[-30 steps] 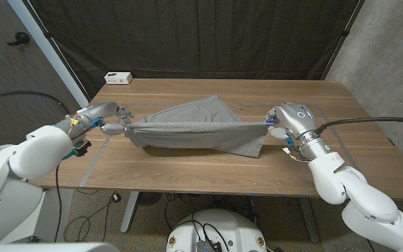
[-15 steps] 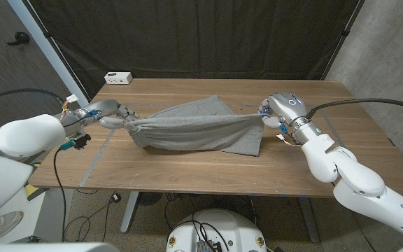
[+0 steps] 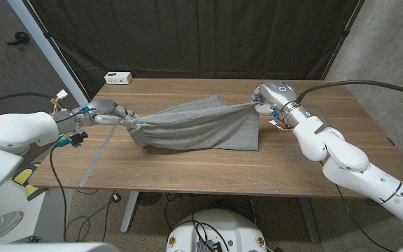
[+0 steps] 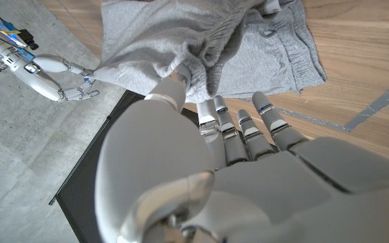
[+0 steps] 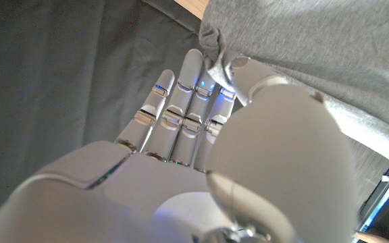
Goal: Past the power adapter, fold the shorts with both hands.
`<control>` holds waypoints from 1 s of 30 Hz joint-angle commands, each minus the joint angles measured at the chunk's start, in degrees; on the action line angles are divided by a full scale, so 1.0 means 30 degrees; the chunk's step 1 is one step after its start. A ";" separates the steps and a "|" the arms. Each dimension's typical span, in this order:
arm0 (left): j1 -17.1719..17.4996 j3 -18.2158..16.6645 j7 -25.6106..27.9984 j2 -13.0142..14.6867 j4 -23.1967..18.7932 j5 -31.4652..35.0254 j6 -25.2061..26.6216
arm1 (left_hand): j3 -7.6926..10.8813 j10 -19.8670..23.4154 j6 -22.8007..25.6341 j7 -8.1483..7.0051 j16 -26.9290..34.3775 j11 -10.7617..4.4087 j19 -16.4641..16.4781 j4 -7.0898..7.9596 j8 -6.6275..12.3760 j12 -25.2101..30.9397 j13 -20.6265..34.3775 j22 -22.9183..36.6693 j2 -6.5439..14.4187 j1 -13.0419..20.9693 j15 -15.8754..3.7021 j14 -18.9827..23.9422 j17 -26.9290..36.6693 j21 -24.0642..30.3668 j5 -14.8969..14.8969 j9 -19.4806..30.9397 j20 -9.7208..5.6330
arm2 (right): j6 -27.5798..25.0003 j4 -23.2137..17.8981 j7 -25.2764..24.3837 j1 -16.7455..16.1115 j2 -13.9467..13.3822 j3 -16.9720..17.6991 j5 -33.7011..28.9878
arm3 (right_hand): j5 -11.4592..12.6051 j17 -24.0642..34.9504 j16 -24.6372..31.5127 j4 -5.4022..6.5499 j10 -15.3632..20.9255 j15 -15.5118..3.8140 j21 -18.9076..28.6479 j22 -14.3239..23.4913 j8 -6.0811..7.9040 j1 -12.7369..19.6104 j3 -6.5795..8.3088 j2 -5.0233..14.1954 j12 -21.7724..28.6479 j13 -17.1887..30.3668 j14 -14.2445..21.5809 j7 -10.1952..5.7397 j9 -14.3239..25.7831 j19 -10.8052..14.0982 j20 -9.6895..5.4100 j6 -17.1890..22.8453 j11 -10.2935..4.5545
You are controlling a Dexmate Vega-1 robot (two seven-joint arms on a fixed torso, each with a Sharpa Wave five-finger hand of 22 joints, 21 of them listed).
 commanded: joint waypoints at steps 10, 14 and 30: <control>0.0102 -0.0817 0.0290 0.2125 0.1250 -0.2944 0.2033 | 0.0359 -0.0293 -0.0201 0.0321 -0.0035 0.0450 -0.0146 0.0096 0.3477 -0.0179 0.0098 0.0084 0.0384 -0.0086 0.0403 -0.0304 0.0090 0.0274 0.0297 0.6499 0.0312 | 0.1655 0.3333 0.0573 0.4013 0.1510 -0.1918 0.0868 | -0.0218 0.0214 -0.0224 -0.0055 0.0196 -0.0867 0.0212 0.0033 0.0065 -0.0370 0.0797 0.0017 -0.0085 0.0056 0.0111 -0.0015 0.0070 -0.0107 -0.0077 -0.0142 0.0022; -0.0349 -0.0613 0.0319 0.2286 0.1623 -0.3830 0.2830 | 0.0361 -0.0762 -0.1061 0.0698 -0.0004 0.1070 -0.0690 0.0283 0.3485 -0.0230 0.0145 0.0145 0.1091 -0.0206 0.1036 -0.0823 0.0147 0.0370 0.0361 0.7091 0.0797 | 0.2155 0.4069 0.0110 0.4493 0.1941 -0.1982 0.1598 | -0.0269 0.0252 -0.0252 -0.0062 0.0189 -0.0880 0.0239 0.0033 0.0054 -0.0441 0.0947 -0.0020 -0.0104 0.0067 0.0150 -0.0009 0.0051 -0.0115 -0.0074 -0.0142 0.0115; -0.0817 0.0452 0.4729 0.0310 0.1465 -0.4988 0.1538 | 0.0368 -0.1164 -0.2087 0.0766 0.0125 0.1406 -0.0899 0.0448 0.3708 -0.0189 0.0251 0.0265 0.1662 -0.0496 0.1203 -0.0986 0.0206 0.0749 0.0358 0.8024 0.0991 | 0.2706 0.6745 0.0416 0.7188 0.2840 -0.3528 0.1547 | -0.0545 0.0667 -0.0177 -0.0045 0.0128 -0.0902 0.0318 0.0032 0.0015 -0.0623 0.1258 0.0057 -0.0218 0.0054 0.0035 -0.0034 0.0048 -0.0193 -0.0063 -0.0252 -0.0039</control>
